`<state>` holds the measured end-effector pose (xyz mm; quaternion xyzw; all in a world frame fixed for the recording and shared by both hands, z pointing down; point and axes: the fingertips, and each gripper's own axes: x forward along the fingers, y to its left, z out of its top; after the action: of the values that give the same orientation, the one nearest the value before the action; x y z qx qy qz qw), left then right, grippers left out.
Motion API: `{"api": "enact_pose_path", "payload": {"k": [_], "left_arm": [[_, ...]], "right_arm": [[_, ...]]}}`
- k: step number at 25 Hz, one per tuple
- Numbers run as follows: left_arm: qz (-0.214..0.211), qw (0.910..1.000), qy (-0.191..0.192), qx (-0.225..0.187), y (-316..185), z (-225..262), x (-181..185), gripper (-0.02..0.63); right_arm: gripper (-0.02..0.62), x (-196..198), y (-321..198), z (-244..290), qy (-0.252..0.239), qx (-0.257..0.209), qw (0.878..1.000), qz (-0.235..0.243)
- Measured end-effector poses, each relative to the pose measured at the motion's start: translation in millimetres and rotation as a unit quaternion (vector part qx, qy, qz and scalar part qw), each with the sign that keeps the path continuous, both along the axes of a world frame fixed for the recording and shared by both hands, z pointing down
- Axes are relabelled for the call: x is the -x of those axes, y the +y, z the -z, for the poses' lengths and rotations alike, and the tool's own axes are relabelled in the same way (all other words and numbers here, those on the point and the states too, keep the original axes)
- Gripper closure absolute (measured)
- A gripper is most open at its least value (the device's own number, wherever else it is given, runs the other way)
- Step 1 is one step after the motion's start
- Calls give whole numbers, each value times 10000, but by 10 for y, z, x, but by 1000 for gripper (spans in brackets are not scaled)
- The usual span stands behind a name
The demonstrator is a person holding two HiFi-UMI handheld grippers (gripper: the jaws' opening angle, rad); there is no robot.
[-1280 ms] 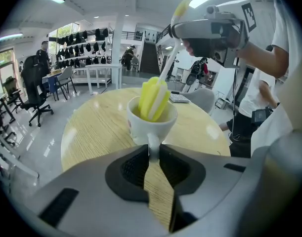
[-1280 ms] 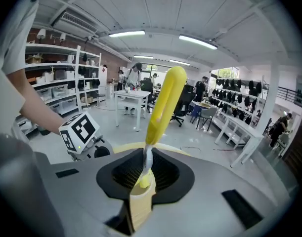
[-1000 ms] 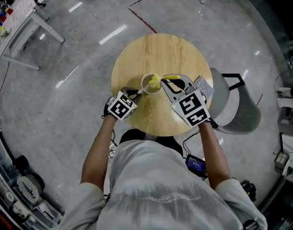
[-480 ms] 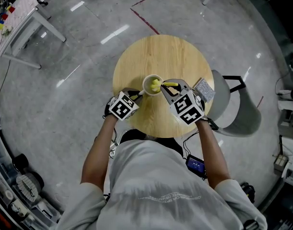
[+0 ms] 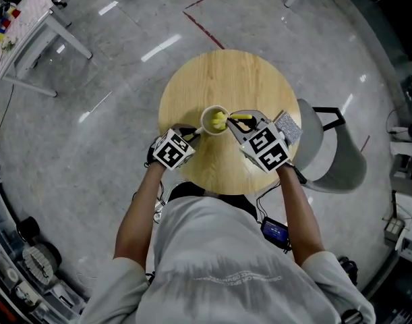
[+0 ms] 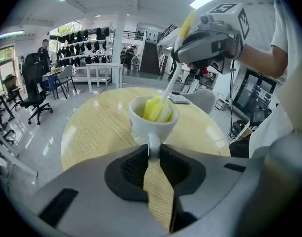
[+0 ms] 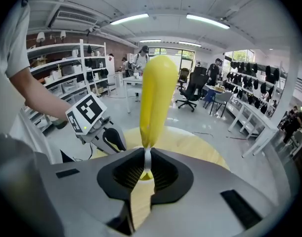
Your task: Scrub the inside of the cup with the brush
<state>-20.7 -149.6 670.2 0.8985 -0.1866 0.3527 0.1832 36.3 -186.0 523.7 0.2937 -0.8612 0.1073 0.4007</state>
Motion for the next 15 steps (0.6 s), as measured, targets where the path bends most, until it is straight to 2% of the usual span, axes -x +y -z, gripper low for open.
{"api": "enact_pose_path", "payload": {"k": [7, 12, 15], "left_arm": [[5, 10000, 43, 46, -15, 48, -10, 526], [-25, 9999, 62, 120, 6, 83, -29, 526], [-18, 10000, 34, 18, -40, -12, -4, 526]], "right_arm": [[535, 32, 103, 274, 18, 27, 9998, 212], [535, 95, -18, 454, -333, 110, 9994, 34], [535, 90, -89, 371, -204, 133, 9997, -40]]}}
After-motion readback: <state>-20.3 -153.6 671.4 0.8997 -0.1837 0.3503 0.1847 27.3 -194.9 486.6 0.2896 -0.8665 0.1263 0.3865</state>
